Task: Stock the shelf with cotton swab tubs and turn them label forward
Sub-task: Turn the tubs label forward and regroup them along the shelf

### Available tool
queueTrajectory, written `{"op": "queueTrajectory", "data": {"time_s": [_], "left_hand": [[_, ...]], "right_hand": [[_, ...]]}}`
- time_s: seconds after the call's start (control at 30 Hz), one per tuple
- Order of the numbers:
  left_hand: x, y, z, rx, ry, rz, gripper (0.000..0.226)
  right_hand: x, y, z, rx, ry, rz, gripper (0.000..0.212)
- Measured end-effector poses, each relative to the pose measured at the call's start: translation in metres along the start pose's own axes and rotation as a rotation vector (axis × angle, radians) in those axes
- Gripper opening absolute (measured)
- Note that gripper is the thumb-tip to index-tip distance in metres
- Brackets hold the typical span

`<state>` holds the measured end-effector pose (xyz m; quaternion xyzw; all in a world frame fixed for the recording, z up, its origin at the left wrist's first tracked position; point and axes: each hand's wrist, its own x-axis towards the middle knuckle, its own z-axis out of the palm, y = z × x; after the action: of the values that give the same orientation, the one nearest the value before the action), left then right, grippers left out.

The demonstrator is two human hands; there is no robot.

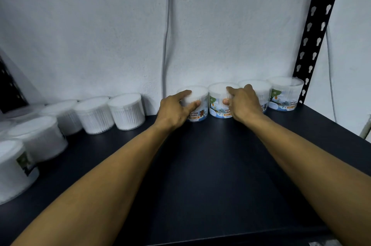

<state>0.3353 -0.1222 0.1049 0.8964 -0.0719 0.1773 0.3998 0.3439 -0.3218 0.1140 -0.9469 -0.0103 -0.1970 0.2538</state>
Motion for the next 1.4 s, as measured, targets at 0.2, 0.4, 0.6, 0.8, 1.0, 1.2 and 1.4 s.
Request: {"op": "queueTrajectory", "data": {"time_s": [0.2,0.4,0.6,0.8,1.0,1.2,1.4], "left_hand": [[0.000,0.001,0.000,-0.008,0.005,-0.011,0.059],[0.000,0.001,0.001,-0.022,0.000,-0.024,0.061],[-0.005,0.006,-0.002,0.116,-0.007,-0.013,0.072],[-0.027,0.012,-0.025,0.364,0.032,0.012,0.068],[-0.067,-0.018,-0.103,0.610,0.204,0.123,0.035],[-0.058,-0.069,-0.185,0.900,0.081,-0.063,0.054],[-0.029,-0.108,-0.203,1.057,-0.116,-0.064,0.062]], "right_hand": [[-0.002,0.000,-0.005,-0.054,-0.025,-0.028,0.042],[-0.002,0.001,-0.001,-0.009,-0.042,-0.011,0.042],[-0.011,-0.002,-0.002,-0.174,-0.029,-0.064,0.049],[-0.025,-0.015,-0.011,-0.367,0.009,-0.148,0.074],[-0.062,-0.081,-0.014,-0.397,0.134,-0.476,0.034],[-0.068,-0.164,0.036,-0.133,-0.084,-0.603,0.036],[-0.052,-0.213,0.085,-0.202,-0.185,-0.588,0.055]]}}
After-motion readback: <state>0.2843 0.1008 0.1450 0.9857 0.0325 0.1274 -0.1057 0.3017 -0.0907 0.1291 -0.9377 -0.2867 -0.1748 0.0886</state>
